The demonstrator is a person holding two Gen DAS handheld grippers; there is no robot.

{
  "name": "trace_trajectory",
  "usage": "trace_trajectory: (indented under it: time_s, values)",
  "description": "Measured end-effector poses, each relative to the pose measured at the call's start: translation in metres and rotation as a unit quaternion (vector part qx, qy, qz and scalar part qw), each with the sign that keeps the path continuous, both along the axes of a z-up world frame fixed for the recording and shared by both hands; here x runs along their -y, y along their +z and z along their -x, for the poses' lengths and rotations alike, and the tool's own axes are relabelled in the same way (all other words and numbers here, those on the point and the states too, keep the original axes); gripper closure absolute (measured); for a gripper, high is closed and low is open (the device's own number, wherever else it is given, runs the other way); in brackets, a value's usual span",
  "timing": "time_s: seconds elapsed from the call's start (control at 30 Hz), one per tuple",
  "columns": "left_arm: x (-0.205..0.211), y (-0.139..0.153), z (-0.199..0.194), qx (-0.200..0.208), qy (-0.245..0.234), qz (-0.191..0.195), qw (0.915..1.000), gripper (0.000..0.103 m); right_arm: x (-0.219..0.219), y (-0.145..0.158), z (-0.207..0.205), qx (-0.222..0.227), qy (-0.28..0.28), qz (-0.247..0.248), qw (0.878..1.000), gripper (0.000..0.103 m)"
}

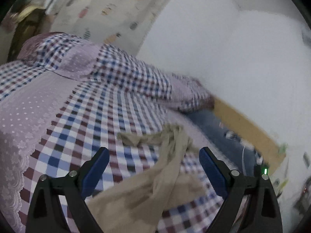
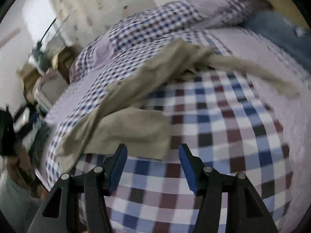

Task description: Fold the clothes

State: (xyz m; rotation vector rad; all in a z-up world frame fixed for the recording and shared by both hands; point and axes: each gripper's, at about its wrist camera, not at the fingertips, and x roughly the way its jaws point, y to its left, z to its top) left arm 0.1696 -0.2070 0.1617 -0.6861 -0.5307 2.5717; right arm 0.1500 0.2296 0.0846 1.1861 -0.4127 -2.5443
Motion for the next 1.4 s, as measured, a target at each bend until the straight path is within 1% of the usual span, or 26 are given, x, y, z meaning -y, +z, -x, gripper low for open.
trace_trajectory:
  time_s: [0.1, 0.2, 0.27, 0.33, 0.4, 0.5, 0.53, 0.57, 0.63, 0.73, 0.77, 0.8, 0.83, 0.87, 0.9, 0.93, 0.97, 1.0, 1.03, 1.1, 1.13, 1.17, 1.2, 1.3, 1.37, 1.4]
  values:
    - [-0.023, -0.012, -0.009, 0.02, -0.015, 0.053, 0.9983, 0.007, -0.009, -0.01, 0.008, 0.012, 0.005, 0.012, 1.0, 0.044]
    - [-0.052, -0.025, -0.024, 0.033, -0.031, 0.12, 0.9918, 0.007, -0.01, -0.016, 0.02, 0.014, 0.012, 0.022, 1.0, 0.044]
    - [-0.075, -0.036, -0.037, 0.039, -0.044, 0.173, 0.9831, 0.007, -0.008, -0.02, 0.022, 0.019, 0.008, 0.025, 0.999, 0.044]
    - [-0.096, -0.048, -0.048, 0.044, -0.053, 0.224, 0.9722, 0.007, -0.009, -0.021, 0.019, 0.024, 0.0, 0.027, 0.999, 0.044]
    - [-0.113, -0.062, -0.058, 0.051, -0.059, 0.271, 0.9595, 0.007, -0.012, -0.021, 0.021, 0.027, -0.007, 0.039, 0.999, 0.045]
    - [-0.131, -0.081, -0.065, 0.062, -0.065, 0.329, 0.9401, 0.008, -0.012, -0.024, 0.024, 0.03, -0.007, 0.044, 0.999, 0.045]
    - [-0.135, -0.087, -0.066, 0.068, -0.067, 0.342, 0.9347, 0.011, -0.012, -0.025, 0.024, 0.032, -0.005, 0.044, 0.999, 0.045]
    - [-0.137, -0.09, -0.065, 0.073, -0.066, 0.35, 0.9314, 0.014, -0.011, -0.026, 0.024, 0.033, -0.002, 0.044, 0.998, 0.045]
    - [-0.141, -0.098, -0.063, 0.084, -0.063, 0.365, 0.9251, 0.027, -0.011, -0.028, 0.026, 0.036, 0.003, 0.044, 0.998, 0.045]
    - [-0.141, -0.105, -0.059, 0.098, -0.055, 0.378, 0.9191, 0.037, -0.009, -0.03, 0.028, 0.04, 0.009, 0.047, 0.998, 0.045]
    - [-0.142, -0.107, -0.057, 0.101, -0.054, 0.381, 0.9174, 0.038, -0.008, -0.032, 0.029, 0.041, 0.01, 0.046, 0.998, 0.045]
    - [-0.143, -0.11, -0.057, 0.105, -0.054, 0.386, 0.9149, 0.047, -0.007, -0.033, 0.03, 0.043, 0.013, 0.048, 0.998, 0.045]
    - [-0.144, -0.113, -0.057, 0.108, -0.054, 0.391, 0.9122, 0.06, -0.005, -0.034, 0.031, 0.045, 0.016, 0.048, 0.998, 0.045]
    - [-0.144, -0.114, -0.056, 0.111, -0.057, 0.39, 0.9125, 0.065, -0.003, -0.036, 0.032, 0.047, 0.02, 0.048, 0.998, 0.045]
    - [-0.144, -0.115, -0.056, 0.113, -0.059, 0.387, 0.9133, 0.073, 0.0, -0.037, 0.033, 0.049, 0.024, 0.048, 0.997, 0.045]
    - [-0.141, -0.112, -0.056, 0.112, -0.055, 0.378, 0.9173, 0.086, 0.002, -0.039, 0.034, 0.051, 0.029, 0.049, 0.997, 0.046]
    - [-0.138, -0.108, -0.055, 0.111, -0.05, 0.369, 0.9216, 0.092, 0.007, -0.04, 0.035, 0.053, 0.037, 0.047, 0.997, 0.046]
    - [-0.135, -0.105, -0.055, 0.109, -0.045, 0.359, 0.9258, 0.101, 0.011, -0.042, 0.036, 0.054, 0.042, 0.042, 0.997, 0.047]
    - [-0.131, -0.102, -0.055, 0.107, -0.04, 0.35, 0.9298, 0.101, 0.015, -0.044, 0.037, 0.055, 0.047, 0.036, 0.997, 0.05]
    - [-0.125, -0.095, -0.054, 0.104, -0.029, 0.331, 0.9376, 0.101, 0.019, -0.045, 0.038, 0.052, 0.049, 0.027, 0.997, 0.059]
    - [-0.121, -0.092, -0.054, 0.102, -0.024, 0.321, 0.9413, 0.102, 0.022, -0.045, 0.039, 0.05, 0.05, 0.023, 0.997, 0.077]
    - [-0.115, -0.085, -0.054, 0.096, -0.016, 0.3, 0.949, 0.102, 0.021, -0.046, 0.039, 0.052, 0.048, 0.028, 0.997, 0.096]
    - [-0.108, -0.078, -0.055, 0.089, -0.007, 0.277, 0.9568, 0.102, 0.019, -0.046, 0.04, 0.054, 0.046, 0.034, 0.997, 0.098]
    - [-0.083, -0.056, -0.057, 0.063, 0.027, 0.197, 0.978, 0.102, 0.009, -0.034, 0.034, 0.026, 0.034, 0.042, 0.998, 0.099]
    - [-0.062, -0.039, -0.06, 0.041, 0.052, 0.134, 0.9888, 0.102, -0.004, -0.021, 0.026, 0.003, 0.017, 0.053, 0.998, 0.099]
    - [-0.051, -0.033, -0.062, 0.031, 0.065, 0.101, 0.9922, 0.102, -0.01, -0.014, 0.022, -0.009, 0.009, 0.059, 0.998, 0.1]
